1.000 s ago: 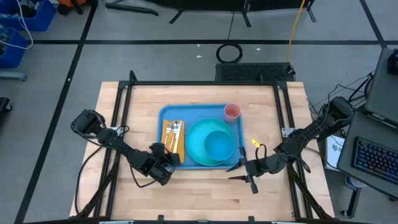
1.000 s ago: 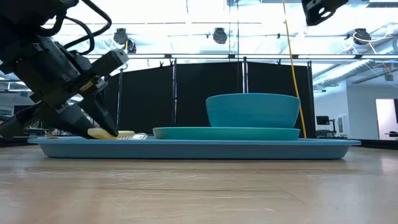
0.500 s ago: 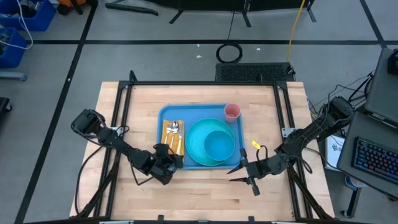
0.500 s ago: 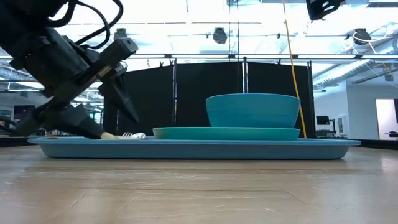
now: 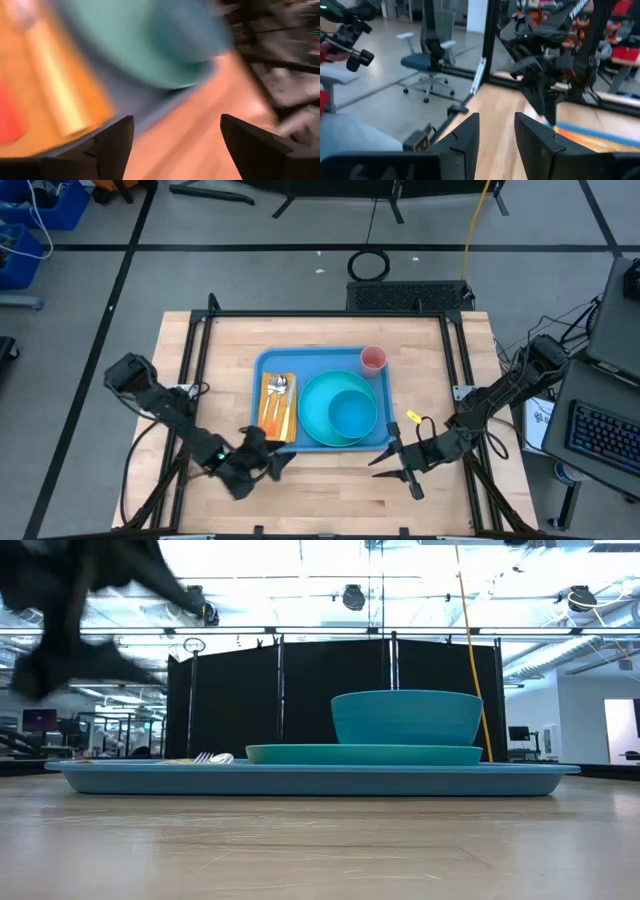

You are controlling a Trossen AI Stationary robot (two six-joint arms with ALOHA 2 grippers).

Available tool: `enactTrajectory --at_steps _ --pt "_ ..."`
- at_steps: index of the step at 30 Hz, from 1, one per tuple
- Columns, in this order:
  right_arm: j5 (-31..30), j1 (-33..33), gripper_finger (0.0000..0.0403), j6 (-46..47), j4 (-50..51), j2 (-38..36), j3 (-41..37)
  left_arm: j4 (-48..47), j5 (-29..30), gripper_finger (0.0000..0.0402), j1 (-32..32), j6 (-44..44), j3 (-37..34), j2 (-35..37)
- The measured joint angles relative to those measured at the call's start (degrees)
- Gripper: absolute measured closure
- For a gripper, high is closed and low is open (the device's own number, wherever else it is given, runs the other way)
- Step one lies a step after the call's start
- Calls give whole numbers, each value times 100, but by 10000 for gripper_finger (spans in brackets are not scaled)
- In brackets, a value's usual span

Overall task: Set up tray
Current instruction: Return to Home Position

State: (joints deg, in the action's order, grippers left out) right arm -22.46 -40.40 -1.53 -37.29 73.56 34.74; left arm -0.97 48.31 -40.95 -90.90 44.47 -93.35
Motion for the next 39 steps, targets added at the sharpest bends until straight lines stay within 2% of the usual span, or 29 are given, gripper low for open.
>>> enactTrajectory --at_steps 5,7,10,12,15,19,21,22,25,28,30,34,36,39 --pt "3 -66 287 -251 -318 -62 0 941 1274 99 -605 2719 2 574" --pt "-166 -33 287 -262 -471 -132 0 891 1423 99 -792 4175 2 926" --pt "-606 25 287 182 -506 -228 0 939 1450 99 -1031 4740 4 1363" --pt "-646 26 287 522 -442 -292 -1 929 1483 98 -1144 5272 7 1568" --pt "-597 -8 287 220 -386 -513 -4 923 1454 96 -1190 5980 7 1876" --pt "-606 -43 287 -16 90 -999 -4 1028 726 98 -1150 6728 -34 2319" --pt "-601 -2 287 117 485 -1311 -4 1445 259 97 -1097 7157 -176 2525" --pt "-552 31 289 249 713 -1463 -4 1803 -75 96 -1060 7489 -296 2615" --pt "-132 131 297 390 1124 -1823 -5 3184 -1565 94 -850 8593 -831 2842" --pt "197 139 310 303 1335 -2279 -9 4230 -2517 96 -580 9169 -1453 3201" --pt "121 143 318 114 1589 -2631 -9 4311 -2562 98 -361 9084 -1859 3584" --pt "-530 144 332 52 2312 -3326 -160 4375 -2417 95 -17 8821 -2729 4309" --pt "-864 146 339 164 2345 -3608 -504 4542 -2472 94 78 8823 -3097 4624" --pt "-914 208 350 223 1789 -3921 -1237 4763 -2545 97 173 8844 -3596 4974"
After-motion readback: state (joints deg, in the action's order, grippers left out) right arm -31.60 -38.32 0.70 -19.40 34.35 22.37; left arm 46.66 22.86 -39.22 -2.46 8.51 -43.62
